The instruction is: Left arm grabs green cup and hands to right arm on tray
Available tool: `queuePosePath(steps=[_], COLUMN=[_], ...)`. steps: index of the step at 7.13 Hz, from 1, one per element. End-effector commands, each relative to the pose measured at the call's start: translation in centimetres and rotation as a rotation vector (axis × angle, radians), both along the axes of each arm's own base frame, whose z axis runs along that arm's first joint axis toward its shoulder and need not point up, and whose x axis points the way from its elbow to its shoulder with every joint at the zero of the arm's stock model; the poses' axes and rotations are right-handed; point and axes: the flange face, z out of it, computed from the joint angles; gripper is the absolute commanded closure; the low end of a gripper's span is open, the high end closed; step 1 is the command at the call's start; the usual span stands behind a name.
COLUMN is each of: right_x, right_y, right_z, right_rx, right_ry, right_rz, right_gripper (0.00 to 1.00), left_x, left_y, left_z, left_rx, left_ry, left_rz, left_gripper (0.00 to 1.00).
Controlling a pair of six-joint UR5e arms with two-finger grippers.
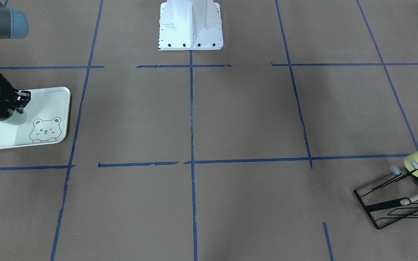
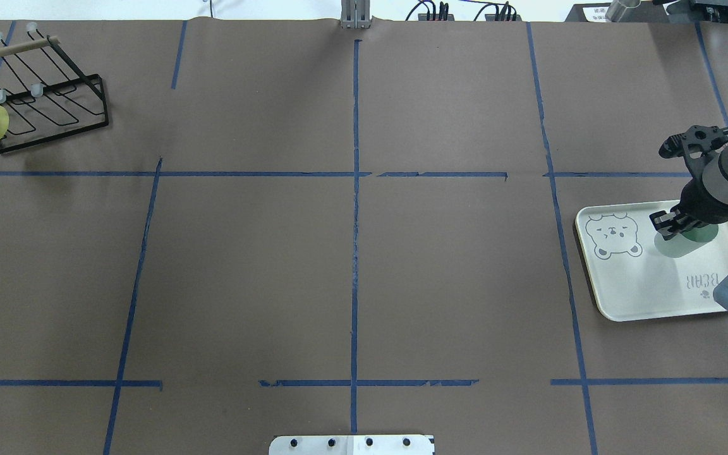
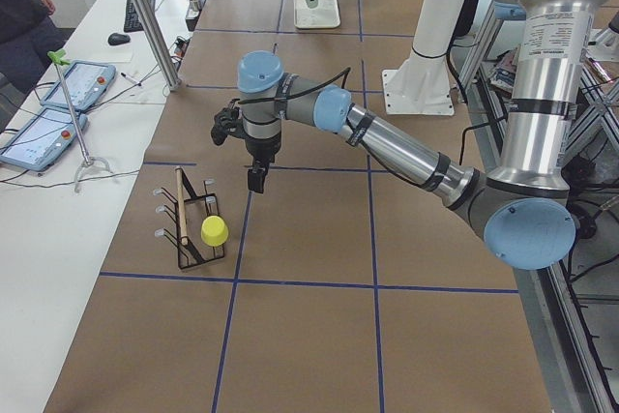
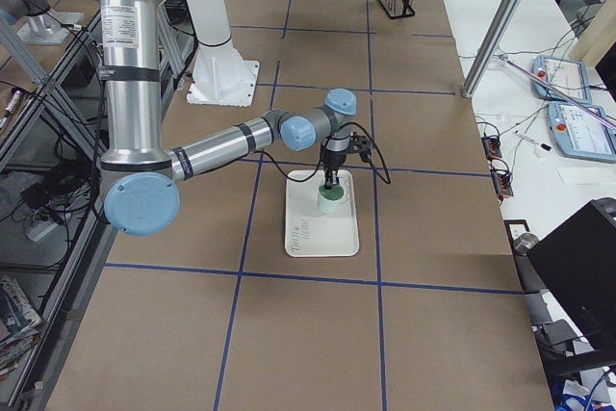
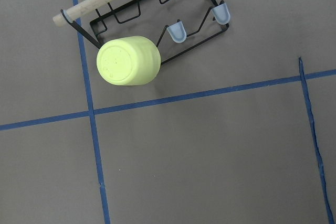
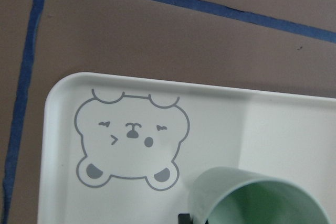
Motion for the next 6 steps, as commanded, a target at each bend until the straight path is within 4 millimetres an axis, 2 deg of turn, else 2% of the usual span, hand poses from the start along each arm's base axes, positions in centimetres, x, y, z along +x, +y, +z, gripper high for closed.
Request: queuePosePath(steps=[1,3,4,6], right_x=[-0.5,-2.2,-2.2,-2.2], right_y=[1.2,2.1,2.1,2.0], right_z=[0.9,1.9,1.9,1.3], right_rx=[0.012,-0.005,-0.003,0.006], right_ry=[-0.048,-0.033,-0.034,-0.041], right_rz=[0.058,0.021,0.021,0.02], right_gripper=[1.0,0.92,0.85,0.0], left_x=[0.1,0.1,0.2,0.2], left_y=[-0.1,-0.2,-0.2,-0.2], left_z=[-0.1,-0.1,0.0,0.1], left_rx=[0.0,-0.001,-0.002,-0.005], left_ry=[0.0,0.0,0.0,0.0], left_rz=[0.002,0.001,0.003,0.002], left_gripper=[0.0,0.0,0.0,0.0])
